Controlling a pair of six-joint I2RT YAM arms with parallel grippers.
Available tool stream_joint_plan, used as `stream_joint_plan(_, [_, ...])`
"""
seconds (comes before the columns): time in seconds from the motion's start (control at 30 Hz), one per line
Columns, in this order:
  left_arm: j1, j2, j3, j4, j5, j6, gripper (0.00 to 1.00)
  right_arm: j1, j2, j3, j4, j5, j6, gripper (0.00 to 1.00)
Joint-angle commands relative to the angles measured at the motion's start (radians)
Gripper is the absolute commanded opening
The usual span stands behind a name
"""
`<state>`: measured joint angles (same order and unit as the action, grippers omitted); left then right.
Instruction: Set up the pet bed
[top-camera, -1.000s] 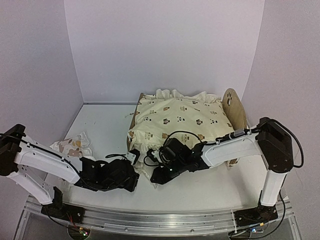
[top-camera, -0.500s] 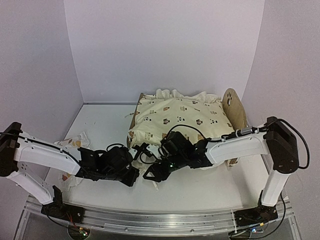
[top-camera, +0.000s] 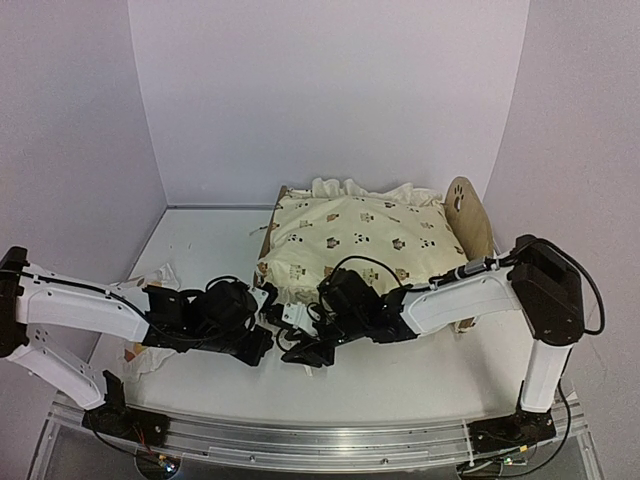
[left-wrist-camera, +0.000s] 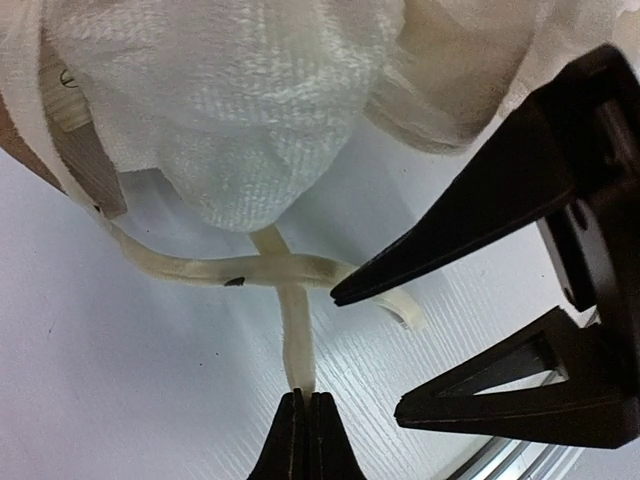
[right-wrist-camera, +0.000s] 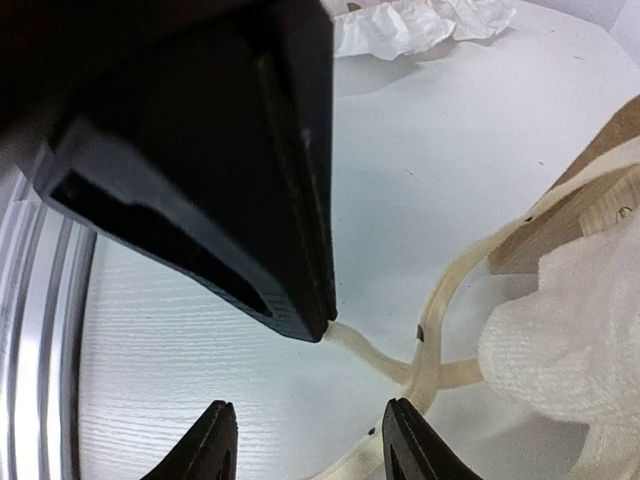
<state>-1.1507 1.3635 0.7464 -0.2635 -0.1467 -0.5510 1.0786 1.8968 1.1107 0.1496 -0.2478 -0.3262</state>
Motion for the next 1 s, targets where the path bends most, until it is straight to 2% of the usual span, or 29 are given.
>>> stream_joint_plan(0.0, [0.004, -0.054, 0.033, 0.002, 0.031, 0.016, 0.00, 0.007, 0.085, 0.015, 0.103, 0.001, -0.102, 0.49])
stream_joint_plan(0.27, [0.004, -0.096, 0.017, -0.014, 0.034, 0.011, 0.00, 0.007, 0.114, 0.016, 0.192, 0.027, -0.109, 0.45])
stream_joint_plan(0.63, [0.003, -0.110, 0.030, -0.037, 0.035, 0.020, 0.00, 0.008, 0.038, -0.111, 0.430, 0.050, -0.135, 0.49])
stream_joint_plan(0.97, [0.005, -0.109, 0.040, -0.044, 0.032, 0.026, 0.00, 0.008, 0.053, -0.117, 0.494, 0.075, -0.165, 0.50])
